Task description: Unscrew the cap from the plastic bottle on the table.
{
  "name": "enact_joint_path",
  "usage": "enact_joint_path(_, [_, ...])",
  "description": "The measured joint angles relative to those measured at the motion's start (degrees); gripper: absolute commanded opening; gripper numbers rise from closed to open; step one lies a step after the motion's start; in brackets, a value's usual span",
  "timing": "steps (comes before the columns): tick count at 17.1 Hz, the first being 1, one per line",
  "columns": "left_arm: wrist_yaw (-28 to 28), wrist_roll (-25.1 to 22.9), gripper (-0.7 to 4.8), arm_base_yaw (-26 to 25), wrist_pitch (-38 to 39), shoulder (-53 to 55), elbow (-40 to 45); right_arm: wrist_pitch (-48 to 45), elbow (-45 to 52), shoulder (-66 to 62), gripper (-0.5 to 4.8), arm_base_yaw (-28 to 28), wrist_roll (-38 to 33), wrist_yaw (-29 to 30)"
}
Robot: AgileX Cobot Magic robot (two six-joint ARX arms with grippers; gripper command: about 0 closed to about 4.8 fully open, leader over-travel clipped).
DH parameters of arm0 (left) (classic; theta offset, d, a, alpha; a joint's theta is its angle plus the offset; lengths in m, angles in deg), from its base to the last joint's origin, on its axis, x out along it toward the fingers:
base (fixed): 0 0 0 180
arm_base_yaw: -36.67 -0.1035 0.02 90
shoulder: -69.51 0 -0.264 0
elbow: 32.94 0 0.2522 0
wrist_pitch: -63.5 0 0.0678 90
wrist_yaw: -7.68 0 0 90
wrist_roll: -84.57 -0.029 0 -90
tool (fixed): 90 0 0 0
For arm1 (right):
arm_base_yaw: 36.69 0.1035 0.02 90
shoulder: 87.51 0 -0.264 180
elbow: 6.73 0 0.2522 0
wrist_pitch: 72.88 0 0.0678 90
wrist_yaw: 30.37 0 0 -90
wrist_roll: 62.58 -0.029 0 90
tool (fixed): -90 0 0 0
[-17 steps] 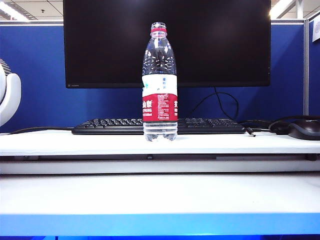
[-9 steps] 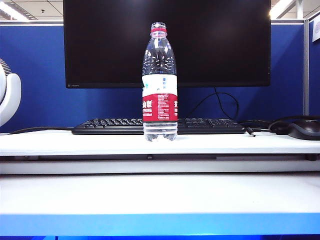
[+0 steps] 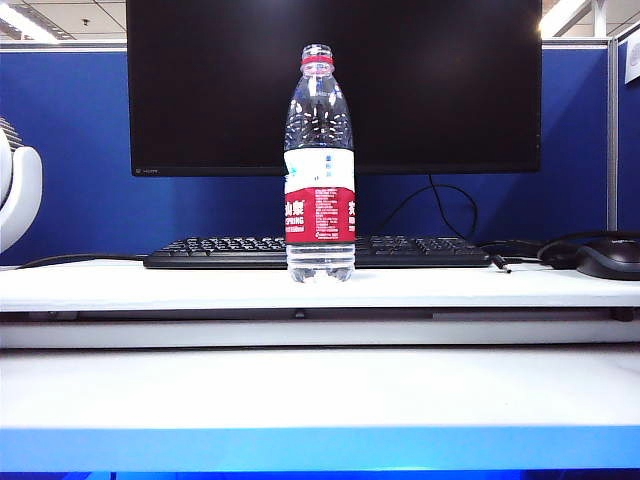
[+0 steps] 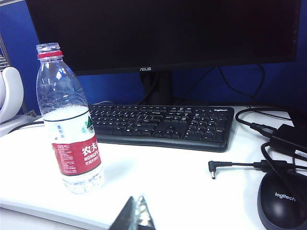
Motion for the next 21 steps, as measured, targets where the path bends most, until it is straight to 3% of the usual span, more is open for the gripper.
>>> enact_joint_path(18, [0.0, 0.0, -0.03, 0.0, 0.0, 0.0, 0.0, 0.1, 0.0, 0.0, -0.04, 0.0, 0.0, 0.0])
enact_joint_path(21, [0.0, 0.0, -0.03, 0.0, 0.0, 0.0, 0.0, 6.8, 0.0, 2.5, -0.05, -1.2, 2.7, 0.0])
